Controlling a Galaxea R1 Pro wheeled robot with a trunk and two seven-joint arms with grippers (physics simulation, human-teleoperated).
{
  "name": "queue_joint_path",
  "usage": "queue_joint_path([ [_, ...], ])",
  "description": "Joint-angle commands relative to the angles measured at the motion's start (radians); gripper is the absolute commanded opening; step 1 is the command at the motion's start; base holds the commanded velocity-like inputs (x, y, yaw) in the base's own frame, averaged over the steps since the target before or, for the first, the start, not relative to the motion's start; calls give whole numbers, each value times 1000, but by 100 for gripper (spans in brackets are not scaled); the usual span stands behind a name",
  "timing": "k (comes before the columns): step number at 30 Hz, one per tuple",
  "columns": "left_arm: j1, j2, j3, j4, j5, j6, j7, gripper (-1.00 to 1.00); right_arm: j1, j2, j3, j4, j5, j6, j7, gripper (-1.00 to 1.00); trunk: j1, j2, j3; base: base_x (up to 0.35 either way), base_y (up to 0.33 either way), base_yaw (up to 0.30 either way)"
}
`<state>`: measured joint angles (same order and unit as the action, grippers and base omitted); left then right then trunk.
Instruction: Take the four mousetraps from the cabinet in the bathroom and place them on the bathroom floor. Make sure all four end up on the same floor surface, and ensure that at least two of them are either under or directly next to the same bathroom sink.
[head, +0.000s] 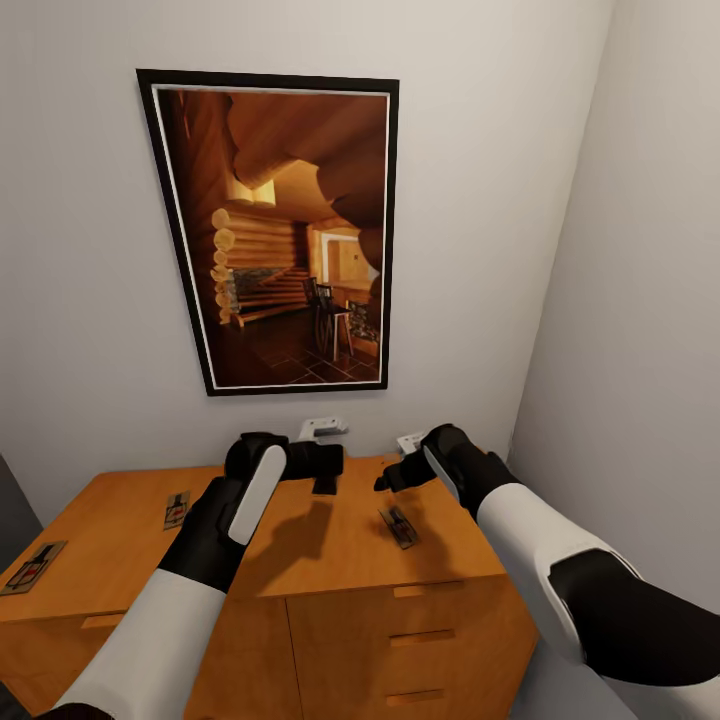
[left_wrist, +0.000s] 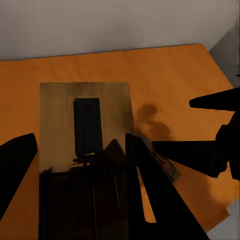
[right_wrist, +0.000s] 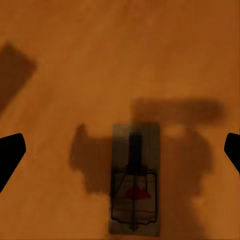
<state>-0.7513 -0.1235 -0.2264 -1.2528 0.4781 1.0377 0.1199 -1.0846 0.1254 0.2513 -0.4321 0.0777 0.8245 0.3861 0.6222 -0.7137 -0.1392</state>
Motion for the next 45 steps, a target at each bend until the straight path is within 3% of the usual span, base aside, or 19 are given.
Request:
queue_joint_path([
  [1, -2, -6, 0, -7, 8, 9, 10, -100, -7, 5, 3, -7, 9, 2, 5, 100, 0, -1, -2, 0, 0, 0],
  [4, 14, -11, 2, -21, 13, -2, 8, -100, -24, 23, 3, -24, 10, 0, 3, 100, 0, -1, -2, 0, 0, 0],
  [10, 36, 5, 2, 5, 16, -35, 5, -100, -58, 18, 5, -30, 10, 0, 7, 100, 0, -1, -2, 0, 0, 0],
  [21, 38, 1, -1, 4, 17, -50, 5, -100, -120, 16, 6, -29, 11, 3, -4, 100, 0, -1, -2, 0, 0, 0],
  [34, 38, 12, 10, 3, 16, -49, 6, -100, -121, 13, 6, -25, 13, 7, -3, 100, 0, -1, -2, 0, 0, 0],
  [45, 38, 14, 17, 3, 13, -48, 7, -100, -121, 9, 5, -6, 45, 18, -2, 100, 0, -1, -2, 0, 0, 0],
])
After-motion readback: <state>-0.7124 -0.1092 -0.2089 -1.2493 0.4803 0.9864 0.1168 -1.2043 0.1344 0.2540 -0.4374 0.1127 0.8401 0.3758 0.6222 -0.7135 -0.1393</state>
